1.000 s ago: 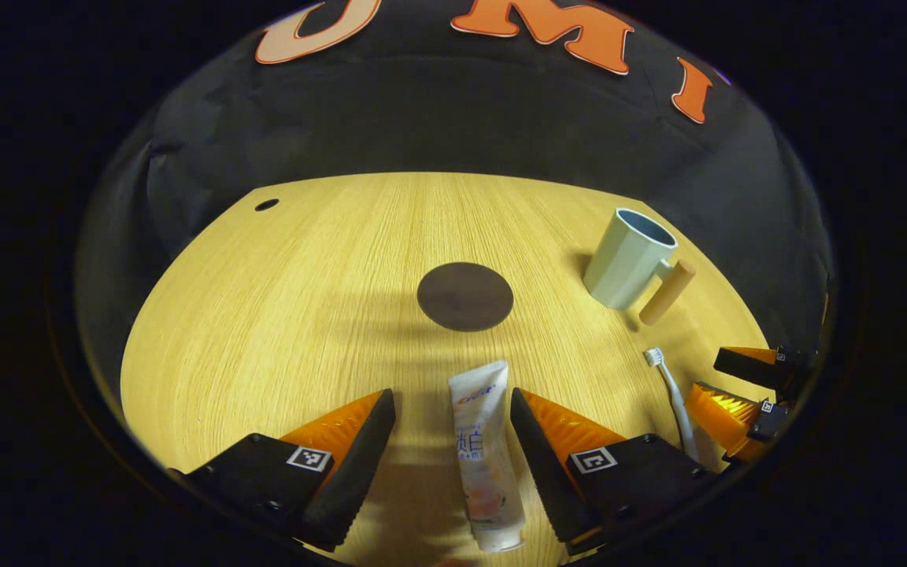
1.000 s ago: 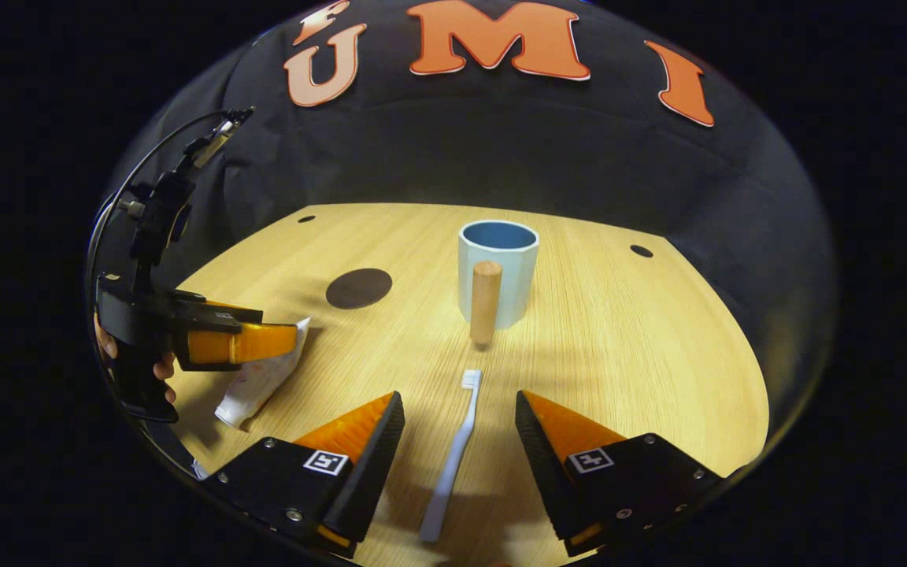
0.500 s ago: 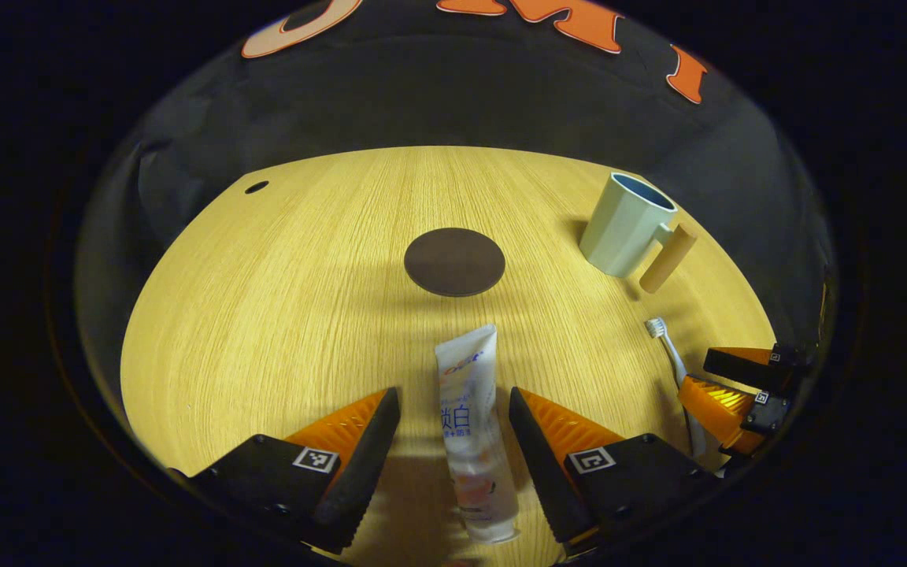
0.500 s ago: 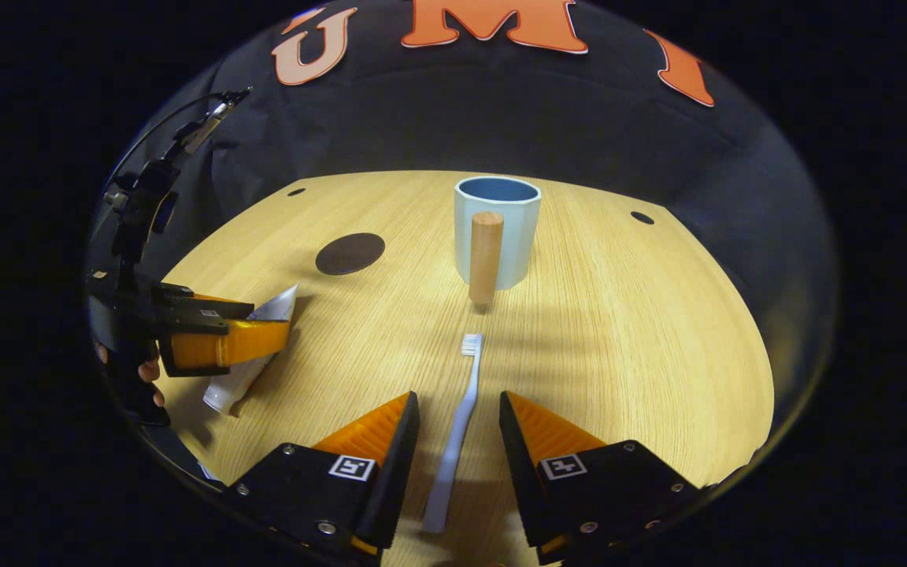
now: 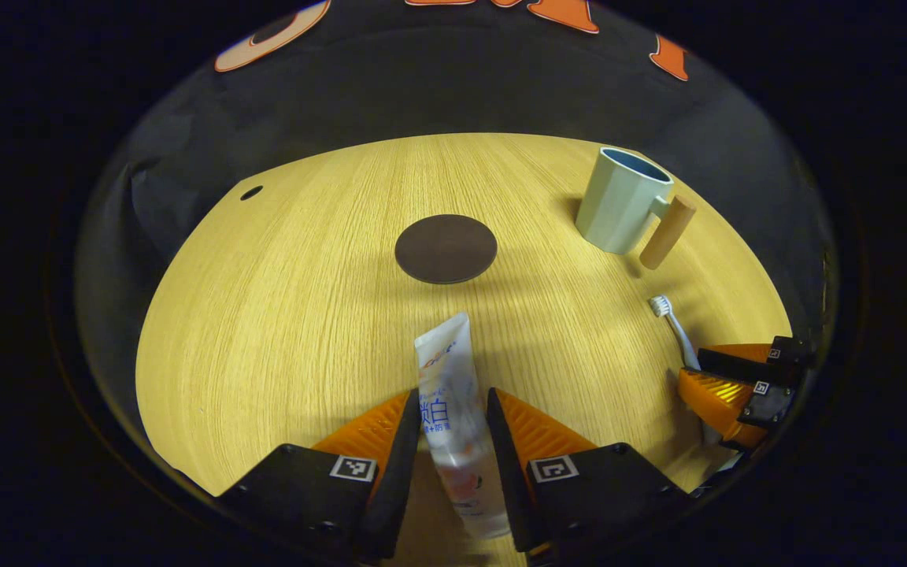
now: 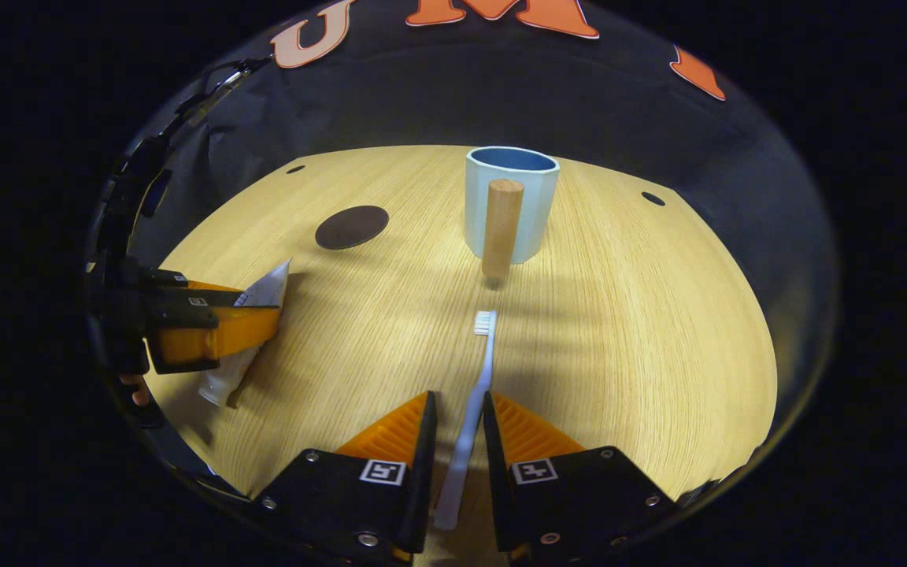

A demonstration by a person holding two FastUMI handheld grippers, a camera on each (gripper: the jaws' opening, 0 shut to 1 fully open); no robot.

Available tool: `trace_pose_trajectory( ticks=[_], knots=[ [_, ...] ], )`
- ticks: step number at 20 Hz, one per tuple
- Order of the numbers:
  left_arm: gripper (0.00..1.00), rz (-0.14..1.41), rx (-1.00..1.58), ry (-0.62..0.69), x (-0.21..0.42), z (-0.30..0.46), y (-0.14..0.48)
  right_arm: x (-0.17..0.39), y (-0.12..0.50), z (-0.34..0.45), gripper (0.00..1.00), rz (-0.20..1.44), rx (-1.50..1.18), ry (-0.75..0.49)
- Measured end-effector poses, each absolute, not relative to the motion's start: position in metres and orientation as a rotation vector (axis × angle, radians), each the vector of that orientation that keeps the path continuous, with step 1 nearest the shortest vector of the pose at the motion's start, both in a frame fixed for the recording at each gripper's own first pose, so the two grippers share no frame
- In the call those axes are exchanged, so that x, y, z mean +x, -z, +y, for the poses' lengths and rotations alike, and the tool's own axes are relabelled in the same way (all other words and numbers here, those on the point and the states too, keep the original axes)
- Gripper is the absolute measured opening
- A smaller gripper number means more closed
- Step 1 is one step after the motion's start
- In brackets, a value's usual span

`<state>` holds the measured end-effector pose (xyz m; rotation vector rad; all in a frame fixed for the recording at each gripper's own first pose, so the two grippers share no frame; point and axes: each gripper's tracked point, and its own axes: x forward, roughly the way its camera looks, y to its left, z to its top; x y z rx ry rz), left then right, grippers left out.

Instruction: Put the toothbrush and toothpaste on the desktop into the cup, then pick up the cup and place it on the coaster on the desktop.

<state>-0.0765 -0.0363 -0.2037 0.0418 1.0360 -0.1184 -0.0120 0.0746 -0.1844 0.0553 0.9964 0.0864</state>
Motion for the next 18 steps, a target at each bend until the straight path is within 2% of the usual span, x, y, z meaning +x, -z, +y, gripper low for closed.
trace_pose_trajectory(
  ticks=[1,3,4,5,10,12,14,18],
  knots=[
    [0.49,1.036,0.044,0.113,-0.072,-0.038,0.208,-0.011,0.185,0.072,0.26,0.997,0.061,-0.072],
    [0.48,1.030,0.032,0.120,-0.074,-0.037,0.214,-0.010,0.184,0.070,0.13,1.004,0.075,-0.062],
    [0.41,1.041,0.031,0.102,-0.074,-0.036,0.212,-0.010,0.185,0.069,0.11,1.002,0.077,-0.063],
    [0.24,1.035,0.031,0.104,-0.070,-0.036,0.211,-0.010,0.184,0.070,0.08,1.000,0.080,-0.065],
    [0.24,1.034,-0.033,0.108,-0.066,-0.022,0.218,-0.004,0.175,0.078,0.05,0.967,0.168,-0.101],
    [0.23,1.034,-0.039,0.105,-0.064,-0.014,0.218,0.002,0.165,0.078,0.05,0.932,0.169,-0.107],
    [0.14,1.036,-0.057,0.101,-0.064,-0.008,0.218,0.006,0.157,0.082,0.05,0.901,0.184,-0.111],
    [0.14,1.030,-0.084,0.122,-0.072,-0.015,0.207,0.014,0.135,0.079,0.05,0.838,0.196,-0.115]
  ],
)
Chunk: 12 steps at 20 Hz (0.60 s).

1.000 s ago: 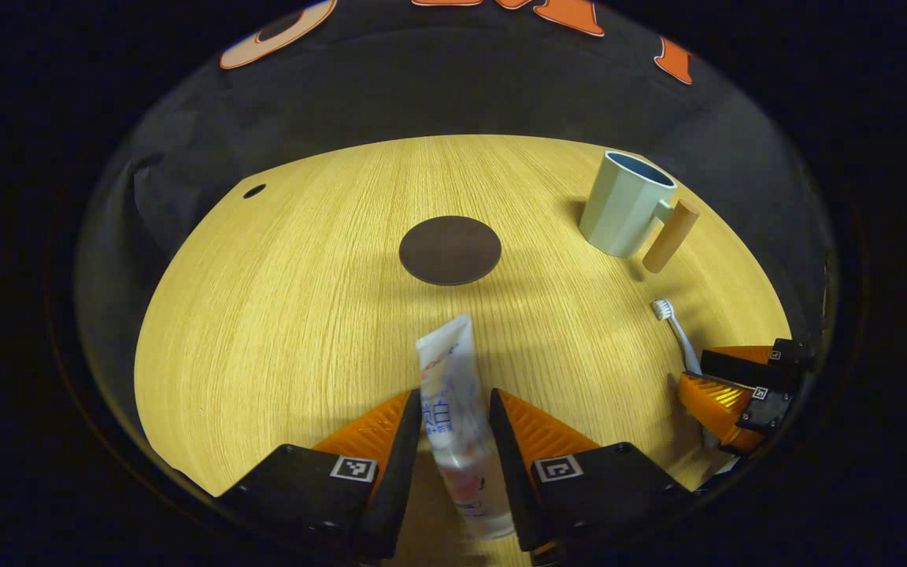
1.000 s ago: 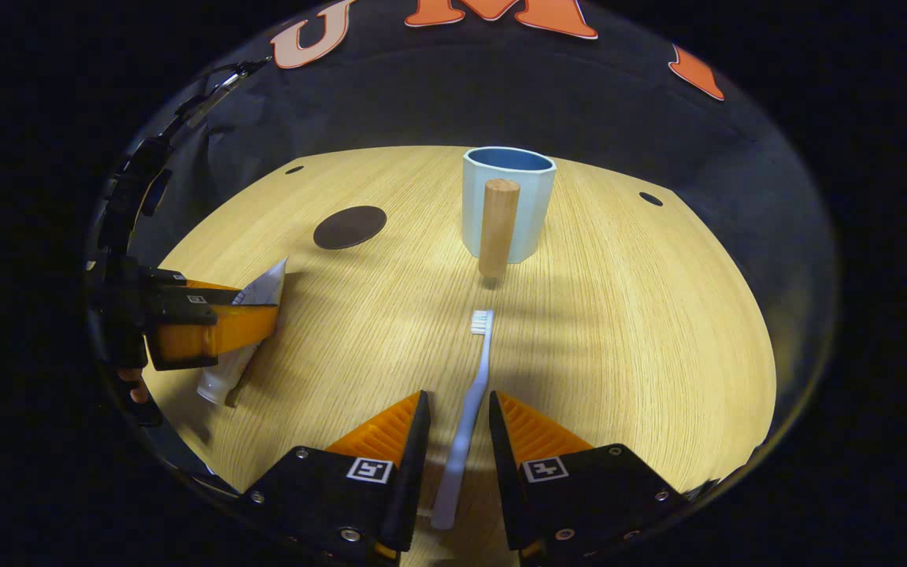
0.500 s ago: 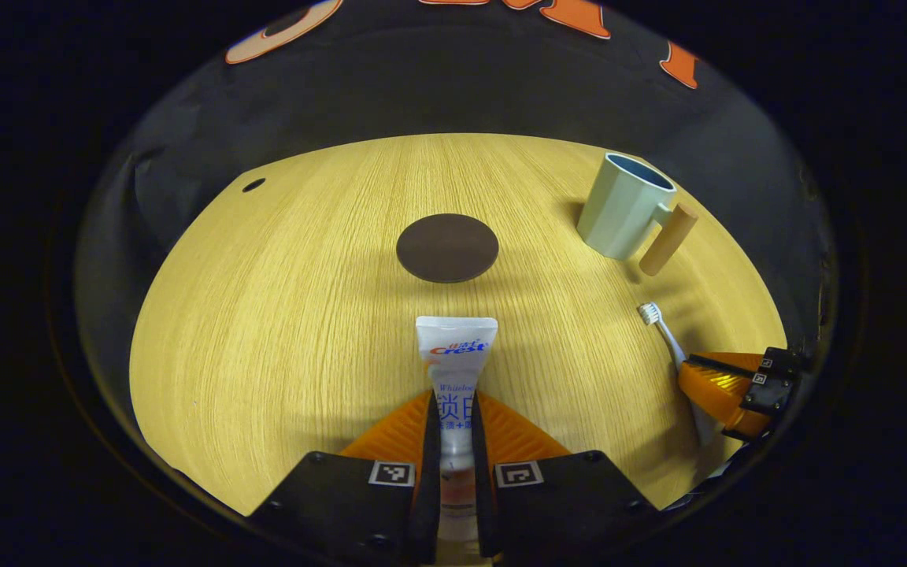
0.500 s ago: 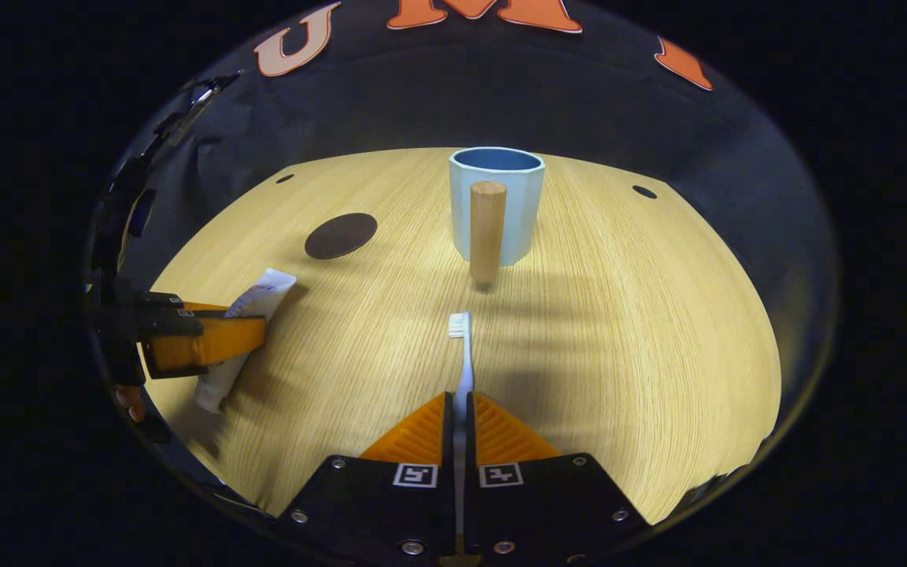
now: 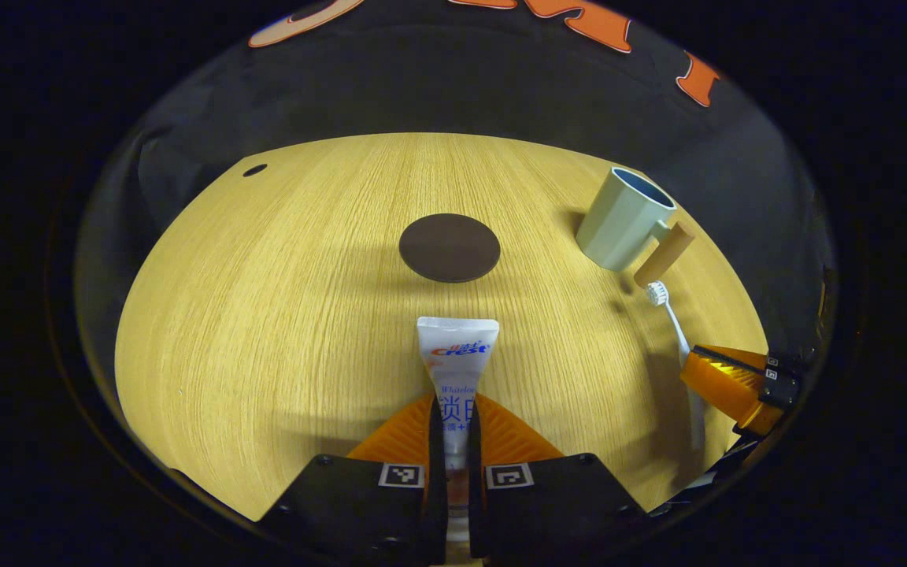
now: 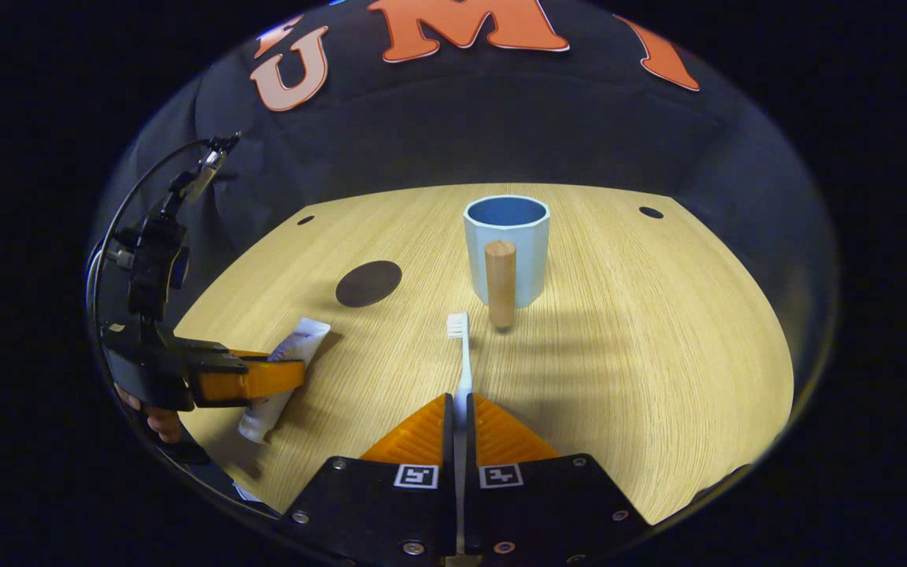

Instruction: Put the toothbrush and toothpaste on the desktop into the cup, then pick up the cup and place it on the coaster on the desktop.

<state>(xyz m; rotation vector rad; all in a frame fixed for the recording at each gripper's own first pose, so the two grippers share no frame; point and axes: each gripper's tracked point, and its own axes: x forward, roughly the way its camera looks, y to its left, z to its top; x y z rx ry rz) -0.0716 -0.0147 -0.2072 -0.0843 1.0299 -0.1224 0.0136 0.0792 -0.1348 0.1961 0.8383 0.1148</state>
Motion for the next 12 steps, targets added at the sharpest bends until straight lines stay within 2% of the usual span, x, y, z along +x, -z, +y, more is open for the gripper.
trace_pose_trajectory(
  ticks=[12],
  knots=[
    [0.14,0.950,-0.070,0.134,-0.071,-0.013,0.150,0.060,0.062,0.066,0.05,0.557,0.216,-0.122]
  ],
)
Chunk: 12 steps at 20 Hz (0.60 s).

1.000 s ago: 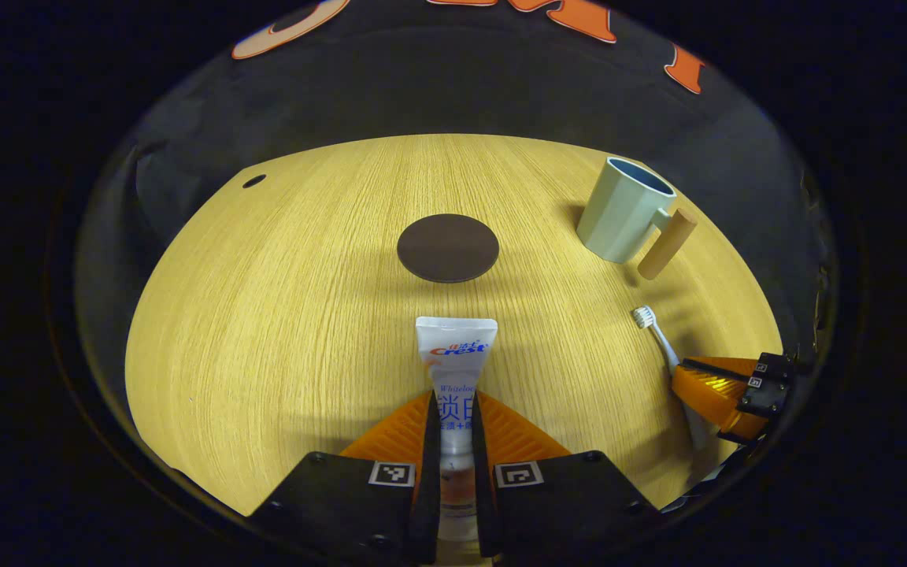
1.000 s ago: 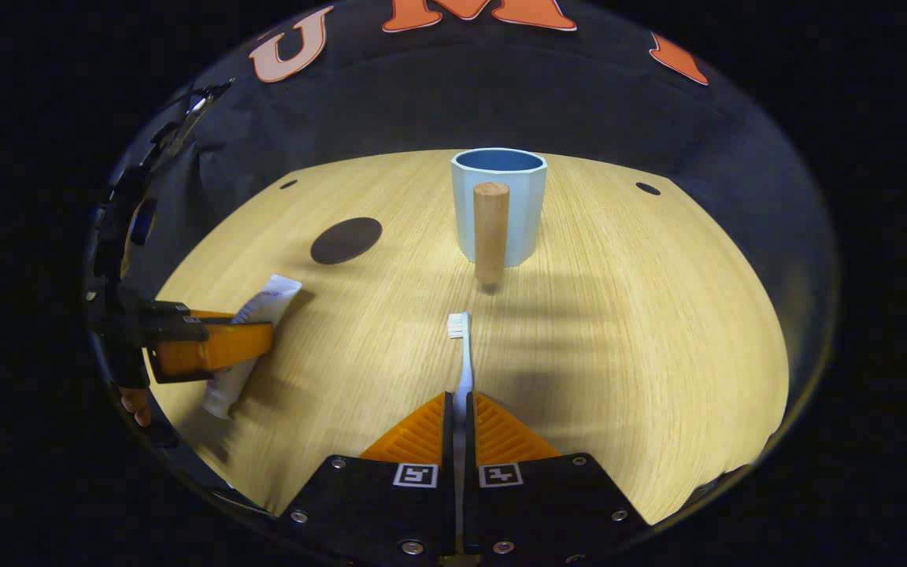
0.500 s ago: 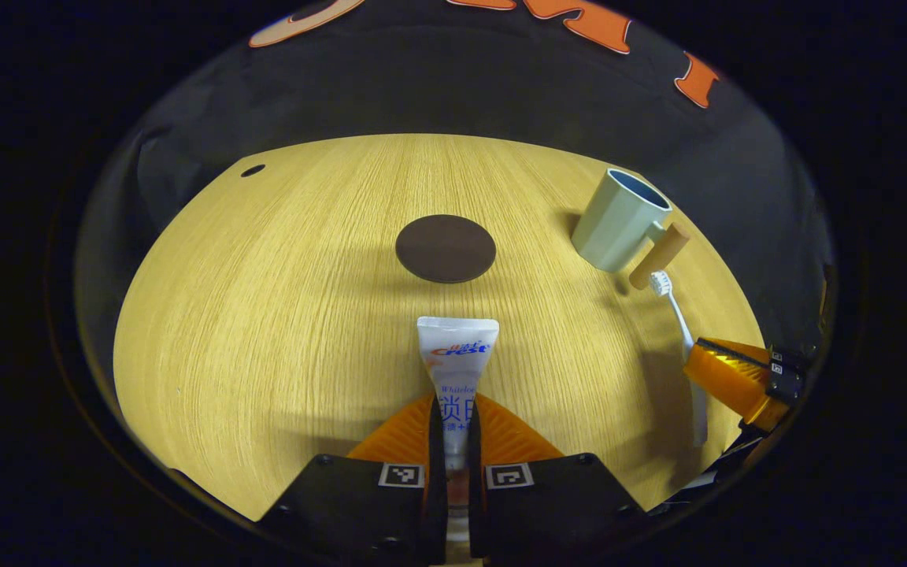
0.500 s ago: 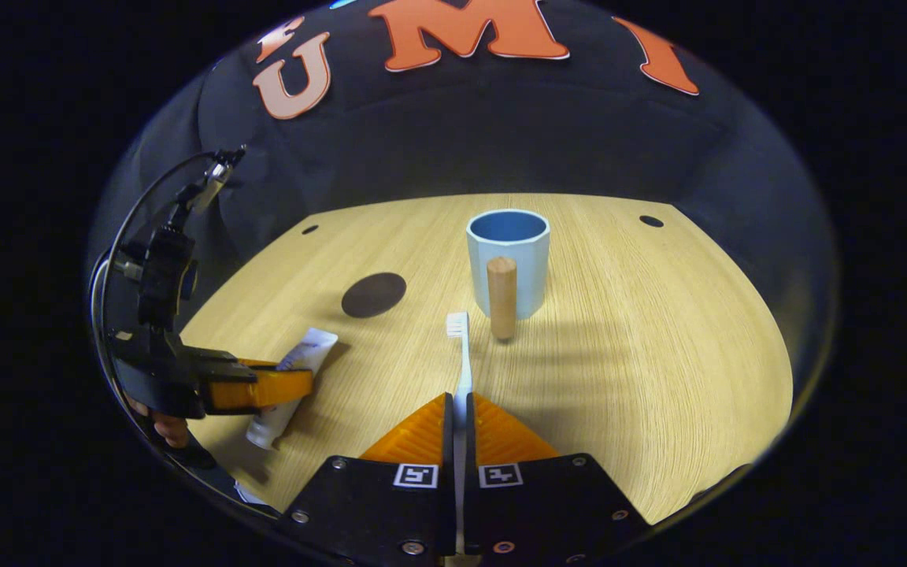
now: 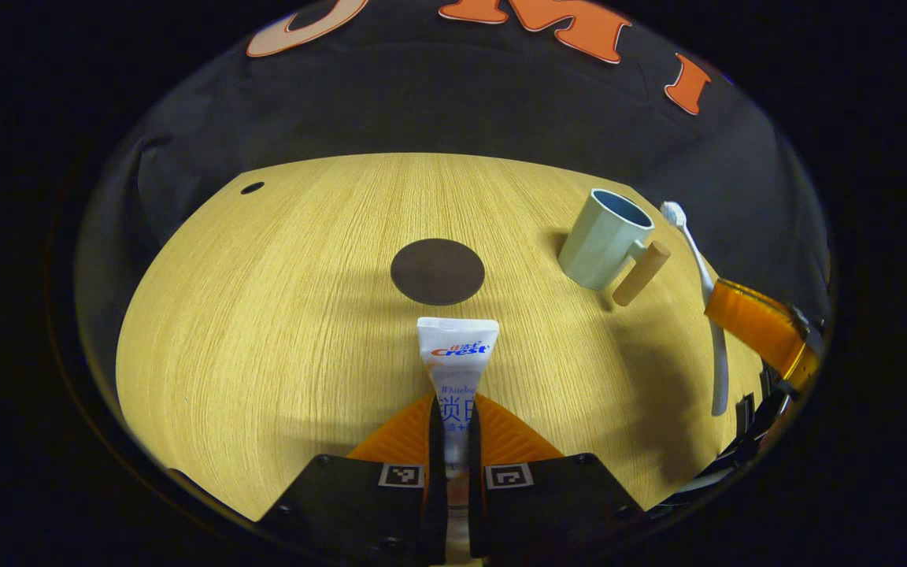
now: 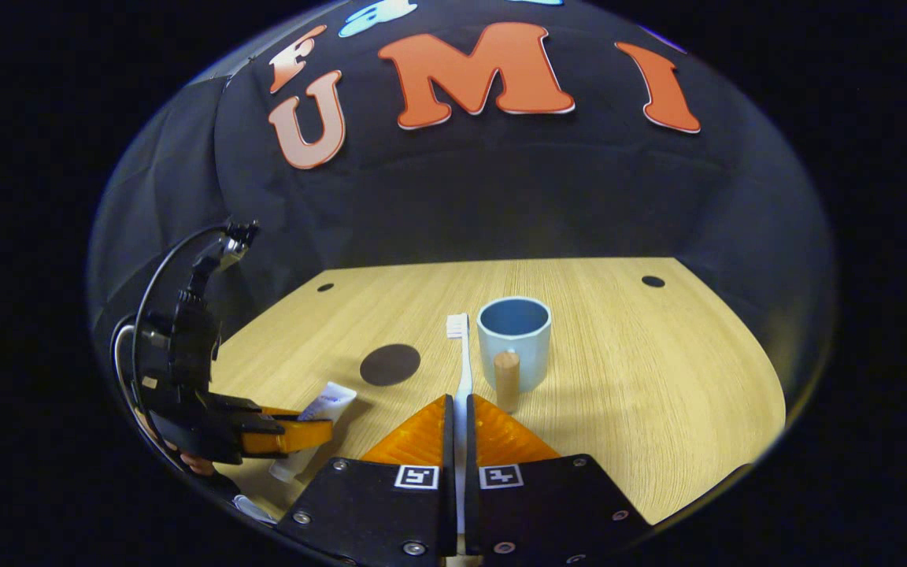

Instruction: Put the toothbrush and toothpaste on the desktop into the cup, then pick up the cup and place it on the coaster on the desktop.

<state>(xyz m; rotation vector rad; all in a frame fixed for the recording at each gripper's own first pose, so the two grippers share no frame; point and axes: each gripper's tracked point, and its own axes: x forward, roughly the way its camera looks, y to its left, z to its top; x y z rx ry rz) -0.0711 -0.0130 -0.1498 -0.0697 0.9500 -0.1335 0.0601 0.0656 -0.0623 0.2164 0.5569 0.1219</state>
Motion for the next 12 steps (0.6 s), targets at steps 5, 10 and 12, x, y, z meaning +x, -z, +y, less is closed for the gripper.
trace_pose_trajectory(
  ticks=[5,10,12],
  knots=[
    [0.14,0.914,-0.072,0.133,-0.066,-0.017,0.140,0.087,0.043,0.065,0.04,0.480,0.263,-0.144],
    [0.13,0.878,-0.077,0.127,-0.063,-0.015,0.131,0.108,0.029,0.054,0.04,0.382,0.328,-0.143],
    [0.14,0.862,-0.083,0.125,-0.059,-0.011,0.122,0.119,0.023,0.039,0.04,0.331,0.331,-0.108]
  ],
)
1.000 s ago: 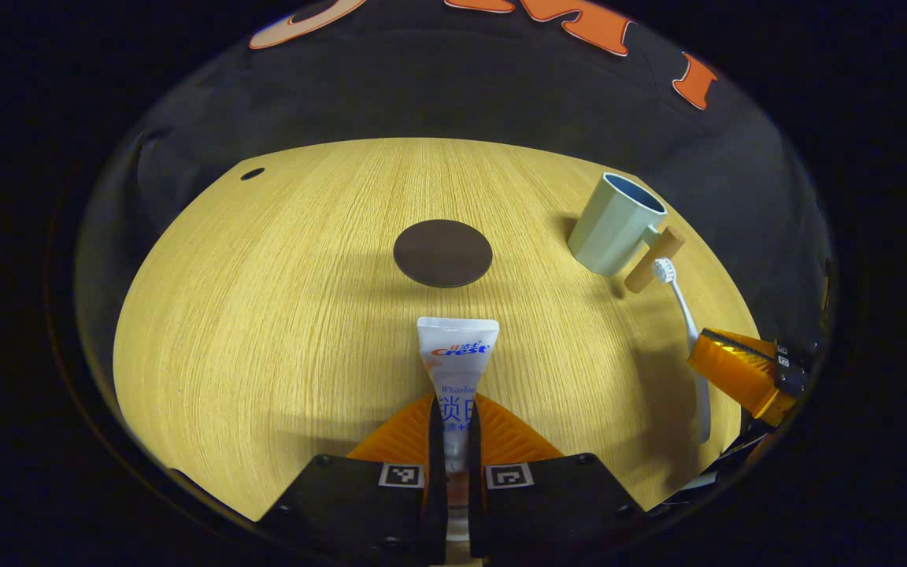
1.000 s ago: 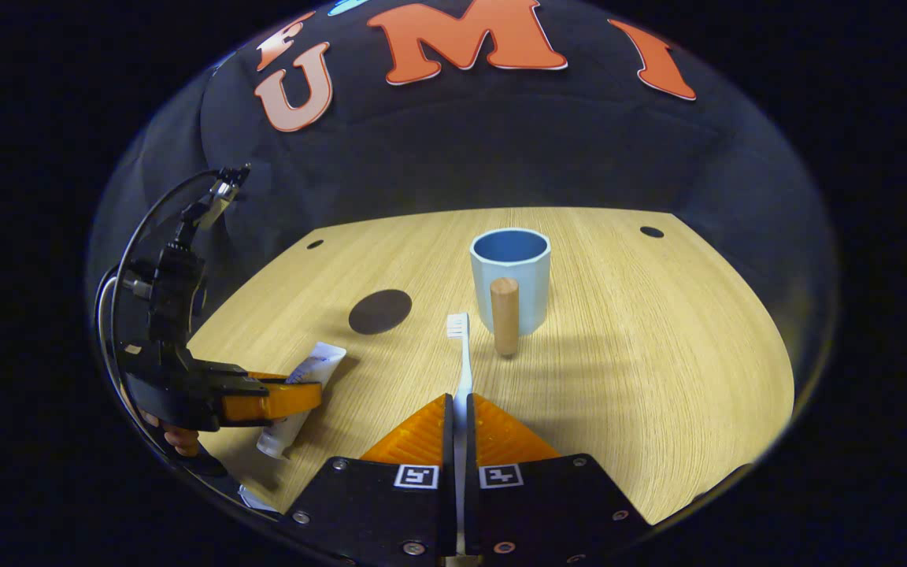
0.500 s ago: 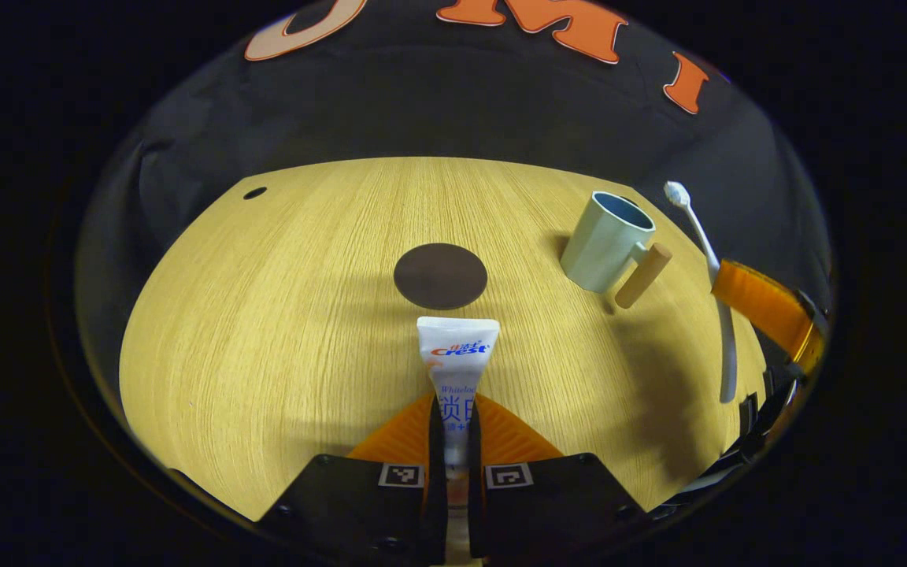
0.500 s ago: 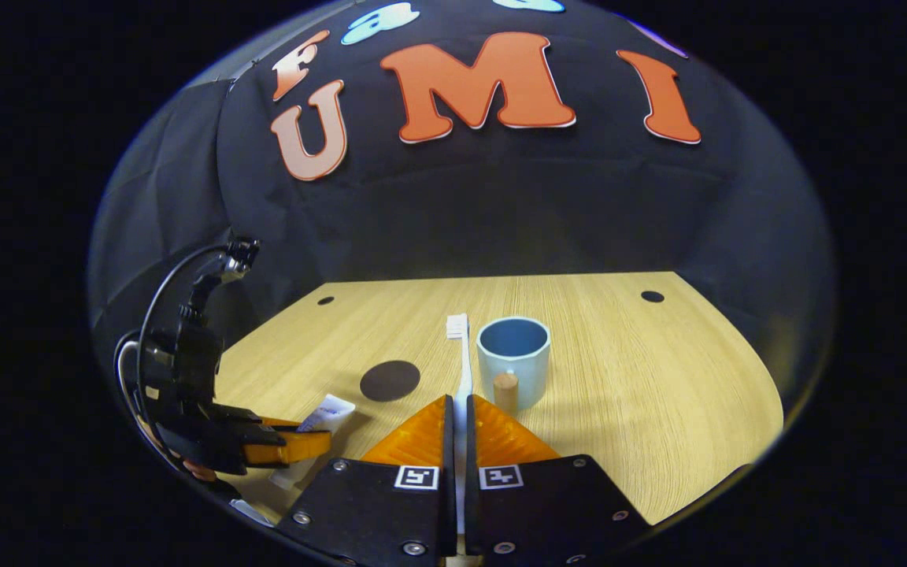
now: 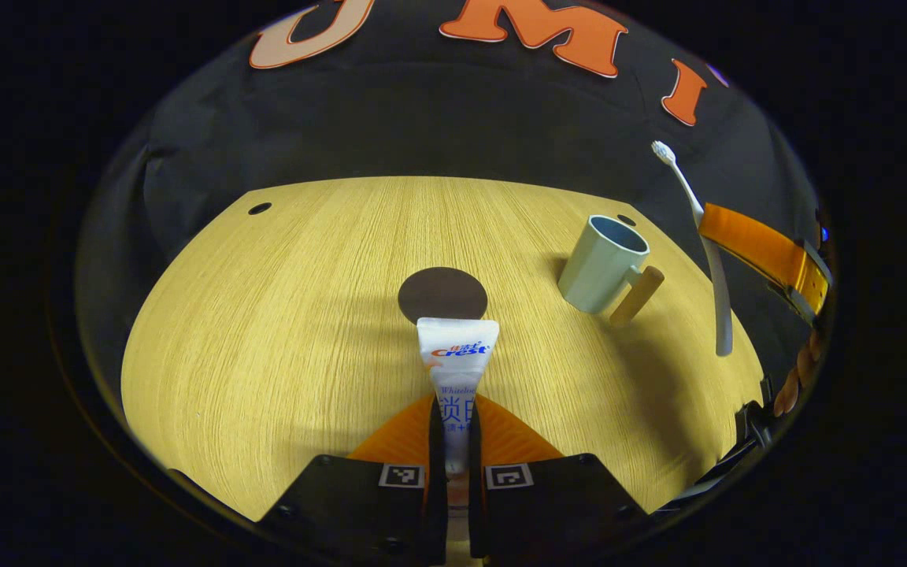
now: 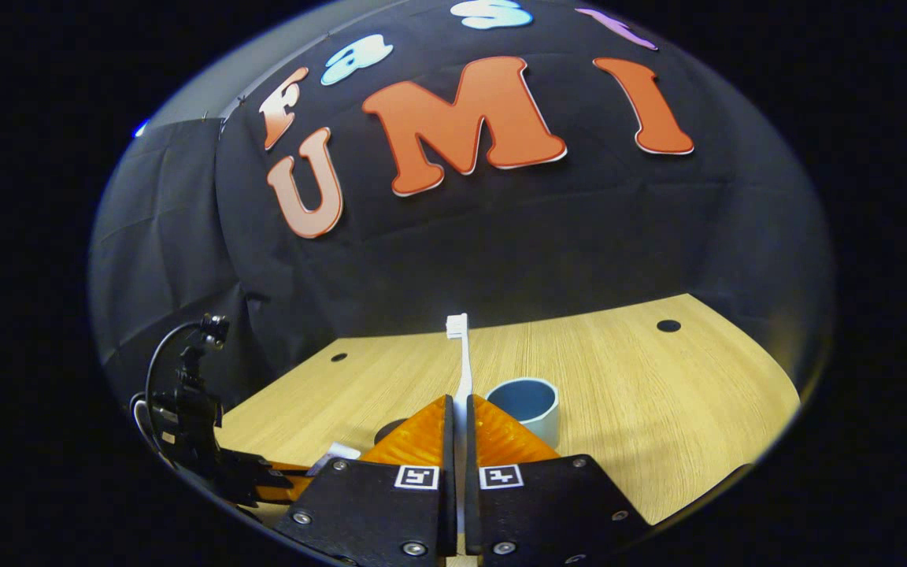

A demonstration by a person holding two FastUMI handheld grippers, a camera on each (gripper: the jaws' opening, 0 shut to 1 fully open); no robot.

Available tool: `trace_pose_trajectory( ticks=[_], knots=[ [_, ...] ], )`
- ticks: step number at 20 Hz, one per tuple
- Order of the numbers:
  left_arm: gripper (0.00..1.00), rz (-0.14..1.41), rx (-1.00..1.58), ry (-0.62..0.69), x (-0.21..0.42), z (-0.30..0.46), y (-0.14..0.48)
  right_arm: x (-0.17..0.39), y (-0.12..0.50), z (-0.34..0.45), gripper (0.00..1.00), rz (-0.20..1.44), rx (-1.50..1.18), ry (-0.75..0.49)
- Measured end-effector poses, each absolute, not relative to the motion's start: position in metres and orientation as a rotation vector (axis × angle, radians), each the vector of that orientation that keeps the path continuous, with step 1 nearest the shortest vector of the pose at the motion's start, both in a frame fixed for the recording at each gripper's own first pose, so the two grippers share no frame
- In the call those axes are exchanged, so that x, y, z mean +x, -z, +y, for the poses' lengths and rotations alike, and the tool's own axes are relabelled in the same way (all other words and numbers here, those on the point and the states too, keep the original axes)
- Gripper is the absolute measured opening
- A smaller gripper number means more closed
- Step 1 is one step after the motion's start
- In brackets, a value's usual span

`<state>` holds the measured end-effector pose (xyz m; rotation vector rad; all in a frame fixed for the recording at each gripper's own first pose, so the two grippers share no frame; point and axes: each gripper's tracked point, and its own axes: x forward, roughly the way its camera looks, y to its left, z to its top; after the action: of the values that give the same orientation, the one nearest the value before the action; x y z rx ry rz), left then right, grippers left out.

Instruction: Put the toothbrush and toothpaste on the desktop into the cup, then pick up the cup and place it on the coaster on the desktop.

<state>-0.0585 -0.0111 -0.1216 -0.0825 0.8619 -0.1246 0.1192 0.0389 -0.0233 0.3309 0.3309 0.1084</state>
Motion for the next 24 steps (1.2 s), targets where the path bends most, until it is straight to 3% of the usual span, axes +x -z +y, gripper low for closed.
trace_pose_trajectory(
  ticks=[16,24],
  knots=[
    [0.14,0.756,-0.058,0.125,-0.054,-0.011,0.111,0.207,0.012,-0.005,0.04,0.105,0.391,0.005],
    [0.14,0.712,-0.046,0.099,-0.054,-0.010,0.109,0.228,0.004,-0.003,0.04,-0.012,0.315,-0.023]
  ],
)
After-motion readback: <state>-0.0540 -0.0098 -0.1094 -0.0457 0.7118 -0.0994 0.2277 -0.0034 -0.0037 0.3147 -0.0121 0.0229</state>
